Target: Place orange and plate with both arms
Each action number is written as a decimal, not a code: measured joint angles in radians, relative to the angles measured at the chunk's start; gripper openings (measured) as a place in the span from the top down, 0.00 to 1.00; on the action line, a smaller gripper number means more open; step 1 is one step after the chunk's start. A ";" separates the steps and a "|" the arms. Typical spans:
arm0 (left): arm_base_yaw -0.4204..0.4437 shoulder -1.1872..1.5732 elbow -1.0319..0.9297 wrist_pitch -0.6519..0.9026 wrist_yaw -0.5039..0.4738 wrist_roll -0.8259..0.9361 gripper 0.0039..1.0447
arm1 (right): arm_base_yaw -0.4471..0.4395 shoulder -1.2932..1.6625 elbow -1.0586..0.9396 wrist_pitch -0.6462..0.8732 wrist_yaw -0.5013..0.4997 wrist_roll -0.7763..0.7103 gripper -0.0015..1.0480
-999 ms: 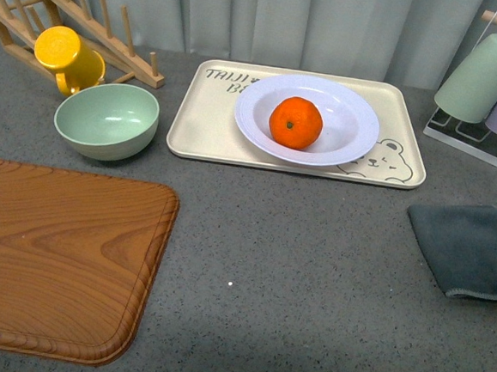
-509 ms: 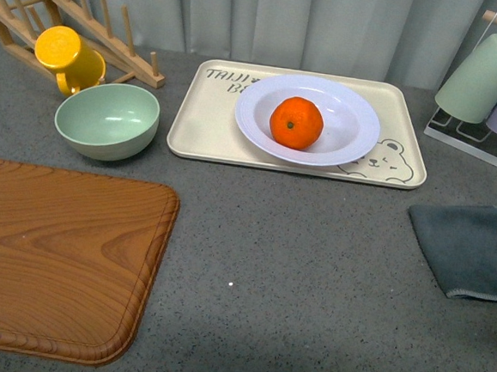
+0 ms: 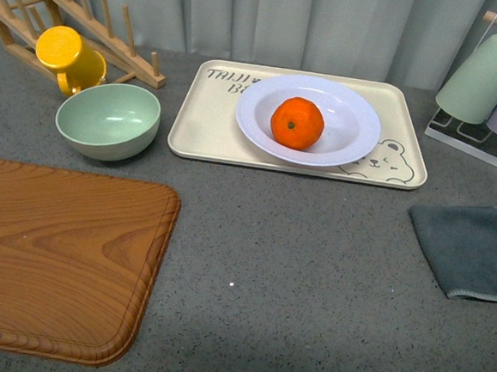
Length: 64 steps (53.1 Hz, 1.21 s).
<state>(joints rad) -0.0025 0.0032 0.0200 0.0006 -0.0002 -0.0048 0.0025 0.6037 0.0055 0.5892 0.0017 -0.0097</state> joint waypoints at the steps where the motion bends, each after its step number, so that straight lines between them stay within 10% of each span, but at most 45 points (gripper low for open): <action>1: 0.000 0.000 0.000 0.000 0.000 0.000 0.06 | 0.000 -0.013 0.000 -0.013 0.000 0.000 0.99; 59: 0.000 0.000 0.000 0.000 0.000 0.000 0.06 | 0.000 -0.430 0.000 -0.412 -0.001 0.000 0.99; 64: 0.000 0.000 0.000 0.000 -0.001 0.000 0.06 | 0.000 -0.561 0.000 -0.577 -0.003 0.000 0.84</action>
<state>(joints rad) -0.0025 0.0032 0.0200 0.0006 -0.0010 -0.0048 0.0025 0.0425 0.0059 0.0124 -0.0013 -0.0101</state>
